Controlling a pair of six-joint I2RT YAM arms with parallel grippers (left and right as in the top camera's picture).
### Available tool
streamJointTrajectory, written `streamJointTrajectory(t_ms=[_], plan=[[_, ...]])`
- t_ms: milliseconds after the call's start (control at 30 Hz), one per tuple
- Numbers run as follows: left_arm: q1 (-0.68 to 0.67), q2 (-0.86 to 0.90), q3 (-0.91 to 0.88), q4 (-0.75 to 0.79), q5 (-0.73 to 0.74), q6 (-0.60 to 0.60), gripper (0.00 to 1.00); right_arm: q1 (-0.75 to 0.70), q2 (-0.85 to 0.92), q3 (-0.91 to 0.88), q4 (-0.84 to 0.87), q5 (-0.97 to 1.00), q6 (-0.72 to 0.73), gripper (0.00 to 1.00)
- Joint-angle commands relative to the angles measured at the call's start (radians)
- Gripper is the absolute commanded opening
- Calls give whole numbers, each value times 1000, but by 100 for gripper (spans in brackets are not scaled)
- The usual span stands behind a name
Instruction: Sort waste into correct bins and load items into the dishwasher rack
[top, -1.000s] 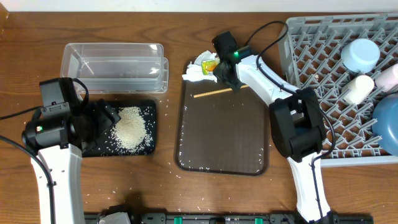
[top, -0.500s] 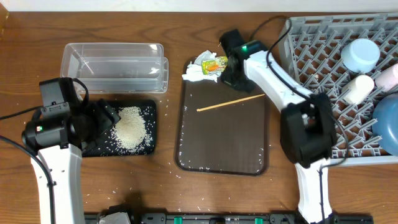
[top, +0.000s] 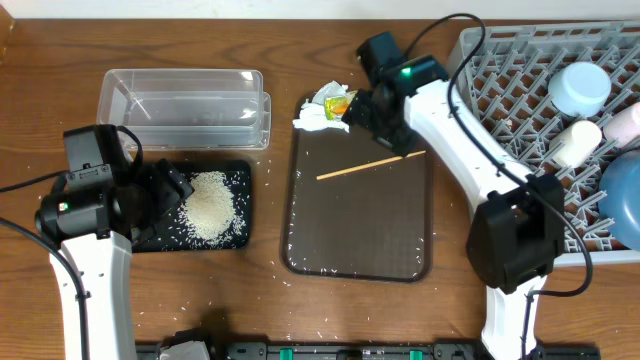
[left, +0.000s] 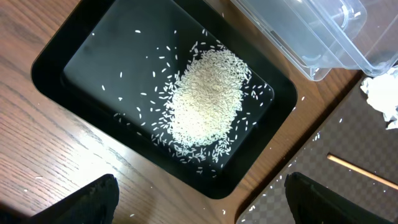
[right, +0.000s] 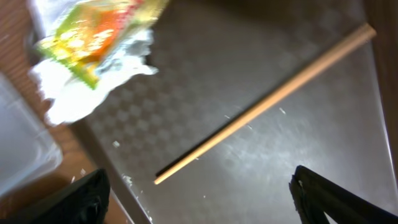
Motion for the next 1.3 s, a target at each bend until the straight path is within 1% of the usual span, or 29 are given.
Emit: streamJointTrajectory(t_ms=[0,100,200,300,400,533,633,800,867,967,1033,1067,1133,1200,1233,1267], plan=[[6,0,13,-4,-2,2,88,54,22,-6,-32,127,294,86],[6,0,13,-4,-2,2,88,84,38,-7,-45,133,382,82],[6,0,13,-4,-2,2,88,110,54,-7,-48,180,434,75],[6,0,13,-4,-2,2,88,129,79,-7,-57,224,496,75],[6,0,13,-4,-2,2,88,132,111,-7,-56,225,527,76],[6,0,13,-4,-2,2,88,122,157,-7,-56,215,531,76],[6,0,13,-4,-2,2,88,112,195,-7,-54,191,530,73],[6,0,13,-4,-2,2,88,101,245,-7,-49,166,529,63],[6,0,13,-4,-2,2,88,101,254,-7,-48,167,529,57],[6,0,13,-4,-2,2,88,101,259,-7,-43,166,529,51],[6,0,13,-4,-2,2,88,102,260,-7,-43,164,529,42],[6,0,13,-4,-2,2,88,103,259,-7,-42,156,529,40],[6,0,13,-4,-2,2,88,103,260,-7,-44,148,525,31],[6,0,13,-4,-2,2,88,102,260,-7,-46,148,522,26],[6,0,13,-4,-2,2,88,102,260,-7,-49,148,522,22],[6,0,13,-4,-2,2,88,102,260,-7,-50,148,522,15]])
